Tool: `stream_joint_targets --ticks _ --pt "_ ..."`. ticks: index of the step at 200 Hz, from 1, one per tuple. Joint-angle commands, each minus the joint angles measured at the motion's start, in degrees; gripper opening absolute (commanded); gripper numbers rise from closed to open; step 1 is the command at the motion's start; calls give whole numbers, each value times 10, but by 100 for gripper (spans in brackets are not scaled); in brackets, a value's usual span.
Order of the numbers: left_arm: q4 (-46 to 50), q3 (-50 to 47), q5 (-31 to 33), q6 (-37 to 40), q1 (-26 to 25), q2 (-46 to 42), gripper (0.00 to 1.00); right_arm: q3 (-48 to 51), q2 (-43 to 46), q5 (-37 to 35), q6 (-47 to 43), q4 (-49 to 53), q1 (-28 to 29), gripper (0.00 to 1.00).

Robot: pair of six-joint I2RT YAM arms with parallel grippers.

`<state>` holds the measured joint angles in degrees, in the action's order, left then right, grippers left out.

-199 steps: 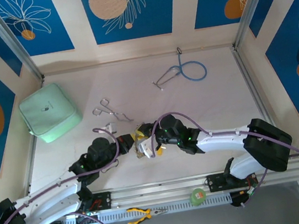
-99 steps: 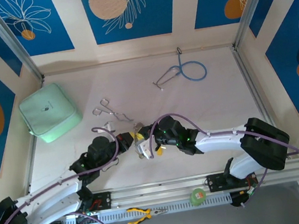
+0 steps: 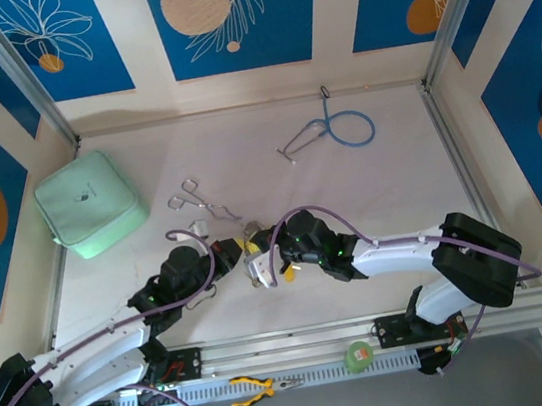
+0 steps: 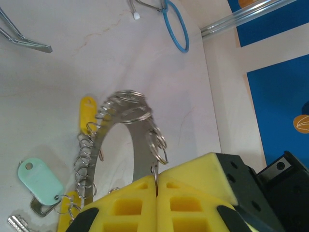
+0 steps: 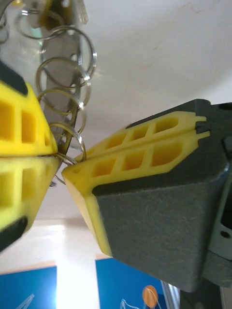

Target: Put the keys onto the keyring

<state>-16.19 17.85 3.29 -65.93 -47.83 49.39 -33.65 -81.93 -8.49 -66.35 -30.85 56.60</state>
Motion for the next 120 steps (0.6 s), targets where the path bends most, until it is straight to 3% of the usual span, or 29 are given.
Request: stream_joint_targets --ticks 1,33,54,70,98,120 --pt "-40 20 -43 -1 -5 3 0 -16 11 23 24 4 2 1" --pt "-43 19 -35 4 -4 1 0 -6 36 24 55 35 8 6" --pt "-52 18 -33 4 -4 3 0 -7 67 26 98 93 12 36" --pt "-59 17 -32 4 -5 4 0 -8 115 38 178 145 10 44" --pt "-72 11 -35 4 -4 5 0 -40 216 85 469 277 -4 45" --pt "-81 9 -40 4 -4 4 0 -63 256 35 832 353 -13 42"
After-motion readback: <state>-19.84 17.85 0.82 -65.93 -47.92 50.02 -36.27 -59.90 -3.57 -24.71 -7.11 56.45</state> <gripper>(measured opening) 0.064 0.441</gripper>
